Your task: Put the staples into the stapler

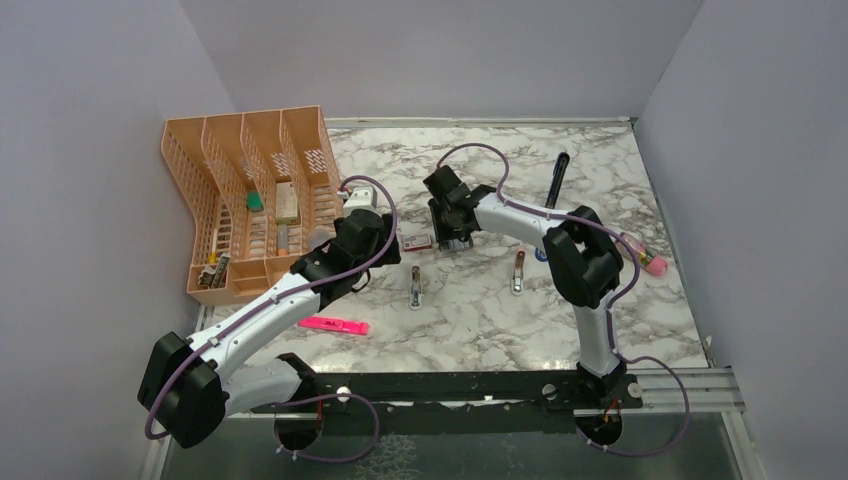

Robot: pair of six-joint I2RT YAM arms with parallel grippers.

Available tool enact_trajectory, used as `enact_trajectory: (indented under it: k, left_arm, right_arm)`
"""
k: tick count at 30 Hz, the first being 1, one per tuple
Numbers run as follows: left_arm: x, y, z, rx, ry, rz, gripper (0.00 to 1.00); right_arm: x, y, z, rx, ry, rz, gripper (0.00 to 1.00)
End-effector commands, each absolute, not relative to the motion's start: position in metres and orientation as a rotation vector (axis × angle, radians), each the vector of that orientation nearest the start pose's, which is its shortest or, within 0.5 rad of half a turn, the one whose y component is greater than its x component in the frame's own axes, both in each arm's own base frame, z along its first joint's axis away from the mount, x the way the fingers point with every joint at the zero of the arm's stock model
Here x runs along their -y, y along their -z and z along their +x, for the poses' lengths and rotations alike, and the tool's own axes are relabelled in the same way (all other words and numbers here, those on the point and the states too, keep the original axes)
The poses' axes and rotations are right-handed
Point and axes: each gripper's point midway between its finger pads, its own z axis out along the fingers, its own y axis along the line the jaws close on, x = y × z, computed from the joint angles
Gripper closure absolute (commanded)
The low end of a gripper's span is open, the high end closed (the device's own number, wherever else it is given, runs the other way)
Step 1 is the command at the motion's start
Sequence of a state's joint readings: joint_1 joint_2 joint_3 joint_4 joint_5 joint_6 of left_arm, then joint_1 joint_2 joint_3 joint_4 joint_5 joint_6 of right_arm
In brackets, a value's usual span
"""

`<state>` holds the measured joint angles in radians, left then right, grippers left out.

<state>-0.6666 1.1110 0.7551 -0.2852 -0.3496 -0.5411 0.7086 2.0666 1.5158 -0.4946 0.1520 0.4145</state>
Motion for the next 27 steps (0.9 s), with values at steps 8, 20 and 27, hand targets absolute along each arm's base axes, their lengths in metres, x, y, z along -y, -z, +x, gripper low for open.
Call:
enact_trajectory:
  k: [8,20,27]
  left_arm:
    - [0.167,-0.151,0.287,-2.152,0.290,-0.082,0.29]
    - [0.167,-0.149,0.287,-2.155,0.288,-0.081,0.29]
    - [0.166,-0.151,0.287,-2.151,0.289,-0.083,0.29]
  right_arm:
    - [-0.304,-0.023,0.374,-2.605,-0.156,-0.355,0.70]
    - [-0.311,-0.050,0.378,-2.543,-0.231,-0.332,0.81]
    - [-0.309,-0.061,0.386,-2.499,-0.207,-0.331,0.81]
